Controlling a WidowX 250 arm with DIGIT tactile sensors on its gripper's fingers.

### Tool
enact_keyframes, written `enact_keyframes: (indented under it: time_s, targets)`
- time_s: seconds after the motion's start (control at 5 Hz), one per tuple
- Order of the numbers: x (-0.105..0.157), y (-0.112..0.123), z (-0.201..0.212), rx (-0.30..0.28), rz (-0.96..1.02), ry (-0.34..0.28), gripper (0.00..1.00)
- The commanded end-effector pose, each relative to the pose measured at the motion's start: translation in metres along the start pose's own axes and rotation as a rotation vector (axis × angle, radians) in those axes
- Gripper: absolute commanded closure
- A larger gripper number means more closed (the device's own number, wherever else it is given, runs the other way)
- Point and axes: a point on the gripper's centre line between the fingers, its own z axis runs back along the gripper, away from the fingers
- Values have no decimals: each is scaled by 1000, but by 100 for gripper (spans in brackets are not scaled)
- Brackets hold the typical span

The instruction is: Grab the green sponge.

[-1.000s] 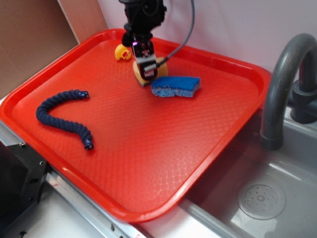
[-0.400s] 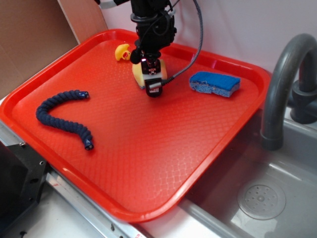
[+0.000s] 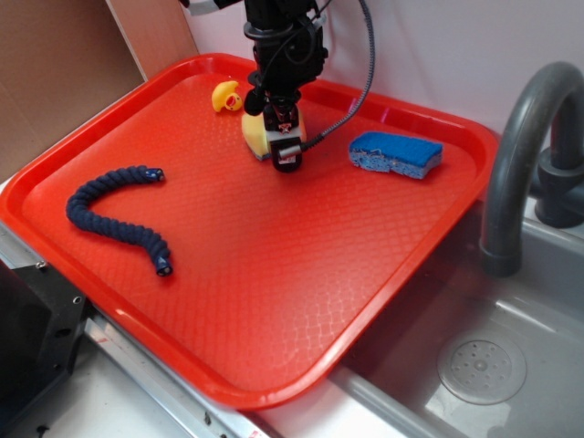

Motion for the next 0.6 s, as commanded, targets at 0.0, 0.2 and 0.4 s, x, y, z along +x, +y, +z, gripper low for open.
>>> enact_keyframes:
  time_s: [0.0,0.2,0.4]
  targets:
    - [-14,-14,65,58,-7,-33,100]
    - [-39,-15,112,33,183,-76,100]
    - [-67,-32,153,30,343,-153,100]
